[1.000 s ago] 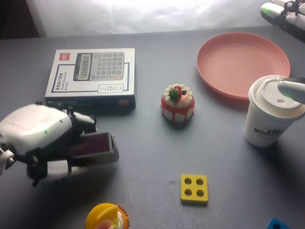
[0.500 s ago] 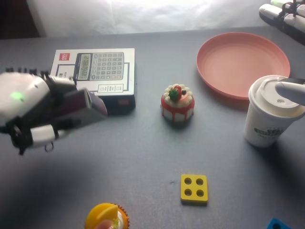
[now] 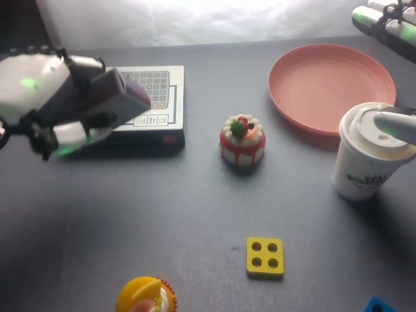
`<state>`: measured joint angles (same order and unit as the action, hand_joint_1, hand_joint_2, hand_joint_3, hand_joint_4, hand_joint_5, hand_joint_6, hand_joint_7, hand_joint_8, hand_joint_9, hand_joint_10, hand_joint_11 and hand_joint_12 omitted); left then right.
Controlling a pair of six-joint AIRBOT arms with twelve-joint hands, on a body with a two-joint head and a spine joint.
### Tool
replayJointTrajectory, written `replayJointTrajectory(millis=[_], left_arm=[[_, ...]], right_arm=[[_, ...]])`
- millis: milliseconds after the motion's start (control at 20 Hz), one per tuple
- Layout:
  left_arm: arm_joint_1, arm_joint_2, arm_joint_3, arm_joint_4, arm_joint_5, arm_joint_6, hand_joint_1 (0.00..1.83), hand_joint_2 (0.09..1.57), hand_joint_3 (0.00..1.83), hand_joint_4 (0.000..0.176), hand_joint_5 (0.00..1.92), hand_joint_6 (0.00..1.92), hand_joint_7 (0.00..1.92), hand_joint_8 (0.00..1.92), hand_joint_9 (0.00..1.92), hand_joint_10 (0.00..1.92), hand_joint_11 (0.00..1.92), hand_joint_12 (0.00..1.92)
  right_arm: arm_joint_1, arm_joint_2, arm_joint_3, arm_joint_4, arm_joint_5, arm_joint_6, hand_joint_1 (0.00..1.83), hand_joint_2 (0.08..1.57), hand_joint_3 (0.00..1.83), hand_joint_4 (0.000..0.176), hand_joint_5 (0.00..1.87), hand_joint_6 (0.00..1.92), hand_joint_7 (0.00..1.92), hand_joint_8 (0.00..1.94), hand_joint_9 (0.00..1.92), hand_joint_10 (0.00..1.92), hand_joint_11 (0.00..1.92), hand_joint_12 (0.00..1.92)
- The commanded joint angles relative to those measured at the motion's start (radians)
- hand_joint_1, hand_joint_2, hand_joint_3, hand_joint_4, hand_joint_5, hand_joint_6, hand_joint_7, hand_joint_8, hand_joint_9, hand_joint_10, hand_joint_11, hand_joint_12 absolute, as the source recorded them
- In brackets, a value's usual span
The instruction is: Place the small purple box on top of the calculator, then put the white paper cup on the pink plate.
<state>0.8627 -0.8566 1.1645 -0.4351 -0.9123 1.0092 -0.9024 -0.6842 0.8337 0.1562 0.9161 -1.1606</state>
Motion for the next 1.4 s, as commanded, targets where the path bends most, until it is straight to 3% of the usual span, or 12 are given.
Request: replayJointTrajectory(millis=[0, 100, 200, 350, 600, 750, 800, 900, 1000, 1200, 1250, 1350], left_arm=[[-0.024, -0.010, 0.012, 0.002, -0.081, 0.003, 1.20, 1.18, 0.00, 0.000, 0.84, 1.07, 0.87, 1.34, 0.76, 1.45, 0.67, 1.82], [-0.070, -0.039, 0.058, -0.020, -0.020, 0.007, 1.31, 1.18, 0.00, 0.000, 0.83, 1.07, 0.84, 1.23, 0.81, 1.46, 0.65, 1.73], [-0.123, -0.069, 0.098, -0.039, 0.047, 0.033, 1.23, 1.19, 0.00, 0.000, 0.84, 1.03, 0.87, 1.38, 0.79, 1.42, 0.71, 1.83], [-0.185, -0.103, 0.138, -0.090, 0.122, 0.108, 1.20, 1.19, 0.00, 0.000, 0.86, 1.05, 0.82, 1.38, 0.68, 1.28, 0.50, 1.73], [-0.252, -0.162, 0.224, -0.211, 0.256, 0.221, 1.21, 1.19, 0.00, 0.000, 0.86, 1.03, 0.83, 1.40, 0.76, 1.25, 0.66, 1.72], [-0.269, -0.184, 0.254, -0.285, 0.314, 0.304, 1.17, 1.26, 0.00, 0.000, 0.60, 1.40, 0.81, 1.41, 0.56, 1.01, 0.21, 1.67], [-0.270, -0.189, 0.262, -0.299, 0.327, 0.315, 1.21, 1.19, 0.00, 0.000, 0.48, 0.74, 0.58, 0.86, 0.51, 0.90, 0.19, 1.61], [-0.270, -0.195, 0.270, -0.322, 0.345, 0.343, 1.08, 1.17, 0.00, 0.000, 0.44, 0.19, 0.48, 0.27, 0.40, 0.70, 0.12, 1.51], [-0.270, -0.198, 0.272, -0.329, 0.354, 0.357, 0.99, 1.14, 0.00, 0.000, 0.31, 0.01, 0.27, 0.00, 0.21, 0.21, 0.00, 1.13], [-0.270, -0.205, 0.278, -0.327, 0.365, 0.357, 0.86, 1.09, 0.00, 0.000, 0.17, 0.00, 0.11, 0.00, 0.10, 0.03, 0.00, 0.73], [-0.270, -0.205, 0.277, -0.325, 0.364, 0.357, 0.82, 1.07, 0.00, 0.044, 0.10, 0.00, 0.02, 0.00, 0.02, 0.01, 0.00, 0.38], [-0.270, -0.199, 0.265, -0.309, 0.350, 0.357, 0.78, 1.06, 0.00, 0.092, 0.03, 0.00, 0.00, 0.00, 0.00, 0.00, 0.00, 0.16]], right_arm=[[0.006, -0.004, 0.007, 0.005, 0.126, -0.003, 0.28, 1.25, 0.00, 0.000, 0.00, 0.00, 0.00, 0.00, 0.00, 0.00, 0.00, 0.00], [0.004, -0.008, 0.011, 0.008, 0.125, -0.003, 0.27, 1.26, 0.00, 0.000, 0.00, 0.00, 0.00, 0.00, 0.00, 0.00, 0.00, 0.00], [0.000, -0.008, 0.011, 0.011, 0.125, -0.003, 0.26, 1.25, 0.00, 0.000, 0.00, 0.00, 0.00, 0.00, 0.00, 0.00, 0.00, 0.00], [-0.004, -0.009, 0.012, 0.011, 0.125, -0.003, 0.27, 1.24, 0.00, 0.000, 0.00, 0.00, 0.00, 0.00, 0.00, 0.00, 0.00, 0.00], [-0.008, -0.012, 0.014, 0.013, 0.125, -0.003, 0.29, 1.24, 0.00, 0.000, 0.00, 0.00, 0.00, 0.00, 0.00, 0.00, 0.00, 0.00], [-0.008, -0.016, 0.016, 0.013, 0.125, -0.003, 0.31, 1.24, 0.00, 0.000, 0.00, 0.00, 0.00, 0.00, 0.00, 0.00, 0.00, 0.00], [-0.008, -0.016, 0.016, 0.013, 0.125, -0.003, 0.31, 1.24, 0.00, 0.000, 0.00, 0.00, 0.00, 0.00, 0.00, 0.00, 0.00, 0.00], [-0.009, -0.016, 0.016, 0.013, 0.125, -0.003, 0.31, 1.23, 0.00, 0.000, 0.00, 0.00, 0.00, 0.00, 0.00, 0.00, 0.00, 0.00], [-0.009, -0.016, 0.016, 0.015, 0.125, -0.003, 0.32, 1.25, 0.00, 0.000, 0.00, 0.00, 0.00, 0.00, 0.00, 0.00, 0.00, 0.00], [-0.009, -0.016, 0.016, 0.017, 0.126, -0.002, 0.34, 1.24, 0.00, 0.010, 0.00, 0.00, 0.00, 0.00, 0.00, 0.00, 0.00, 0.00], [-0.009, -0.016, 0.016, 0.017, 0.126, -0.002, 0.34, 1.24, 0.00, 0.022, 0.00, 0.00, 0.00, 0.00, 0.00, 0.00, 0.00, 0.00], [-0.010, -0.016, 0.016, 0.017, 0.126, 0.001, 0.36, 1.23, 0.00, 0.028, 0.00, 0.00, 0.00, 0.00, 0.00, 0.00, 0.00, 0.00]])
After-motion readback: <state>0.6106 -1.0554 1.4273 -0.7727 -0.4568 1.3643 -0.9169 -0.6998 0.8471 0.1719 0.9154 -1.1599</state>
